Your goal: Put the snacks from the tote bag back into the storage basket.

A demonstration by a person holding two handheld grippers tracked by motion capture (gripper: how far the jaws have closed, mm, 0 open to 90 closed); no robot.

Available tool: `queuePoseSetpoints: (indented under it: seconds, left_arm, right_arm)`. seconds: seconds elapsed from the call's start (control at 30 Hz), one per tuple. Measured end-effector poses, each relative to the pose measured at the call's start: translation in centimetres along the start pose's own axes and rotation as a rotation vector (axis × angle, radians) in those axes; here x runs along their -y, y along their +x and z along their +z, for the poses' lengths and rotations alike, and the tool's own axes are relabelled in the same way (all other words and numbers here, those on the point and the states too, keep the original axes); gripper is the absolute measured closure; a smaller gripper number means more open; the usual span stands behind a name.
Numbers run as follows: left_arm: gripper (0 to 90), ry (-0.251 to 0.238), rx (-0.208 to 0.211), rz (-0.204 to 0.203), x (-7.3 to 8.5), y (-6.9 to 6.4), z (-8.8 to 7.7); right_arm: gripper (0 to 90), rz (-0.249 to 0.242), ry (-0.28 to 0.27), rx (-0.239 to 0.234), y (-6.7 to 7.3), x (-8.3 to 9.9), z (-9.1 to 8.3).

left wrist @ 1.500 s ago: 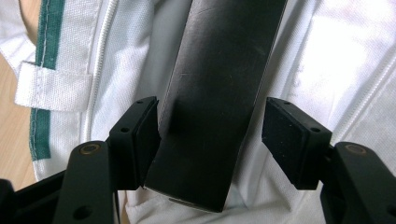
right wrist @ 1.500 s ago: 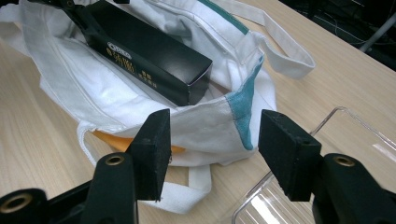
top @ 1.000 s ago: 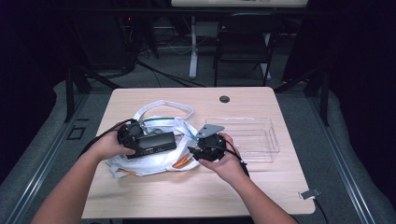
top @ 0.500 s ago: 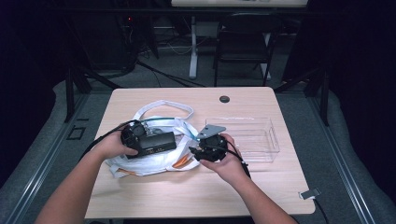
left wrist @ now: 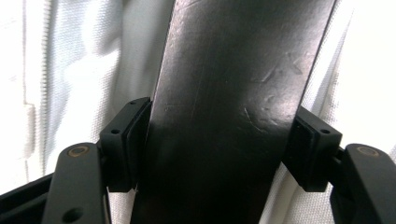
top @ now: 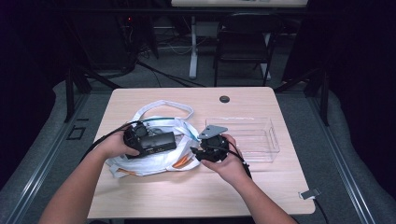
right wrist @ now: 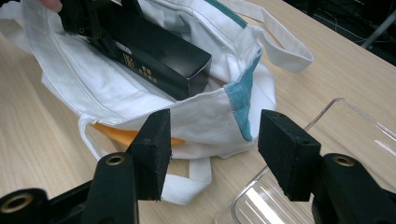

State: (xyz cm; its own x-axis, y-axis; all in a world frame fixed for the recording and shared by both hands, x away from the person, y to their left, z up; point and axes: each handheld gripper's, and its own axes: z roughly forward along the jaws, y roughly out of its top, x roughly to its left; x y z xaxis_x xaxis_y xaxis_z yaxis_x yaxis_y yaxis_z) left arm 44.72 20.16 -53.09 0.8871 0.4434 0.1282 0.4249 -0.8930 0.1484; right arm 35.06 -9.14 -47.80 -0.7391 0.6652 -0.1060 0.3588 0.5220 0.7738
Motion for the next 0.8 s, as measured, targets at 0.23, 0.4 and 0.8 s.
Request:
queuePoseSetpoints:
  seconds: [0.23, 0.4, 0.8]
  left_arm:
    - [35.1, -0.002, -0.005, 0.031, 0.09, -0.18, -0.08]
    - [36.9, -0.006, -0.012, 0.049, 0.20, -0.39, -0.20]
    - [40.7, -0.003, -0.026, 0.091, 0.39, -0.78, -0.56]
  right_arm:
    - [44.4, -0.002, 0.005, -0.001, -0.19, 0.00, -0.06]
    - [44.4, 0.002, -0.001, -0.004, -0.06, 0.01, 0.12]
    - [44.4, -0.001, 0.004, -0.001, -0.02, 0.02, 0.34]
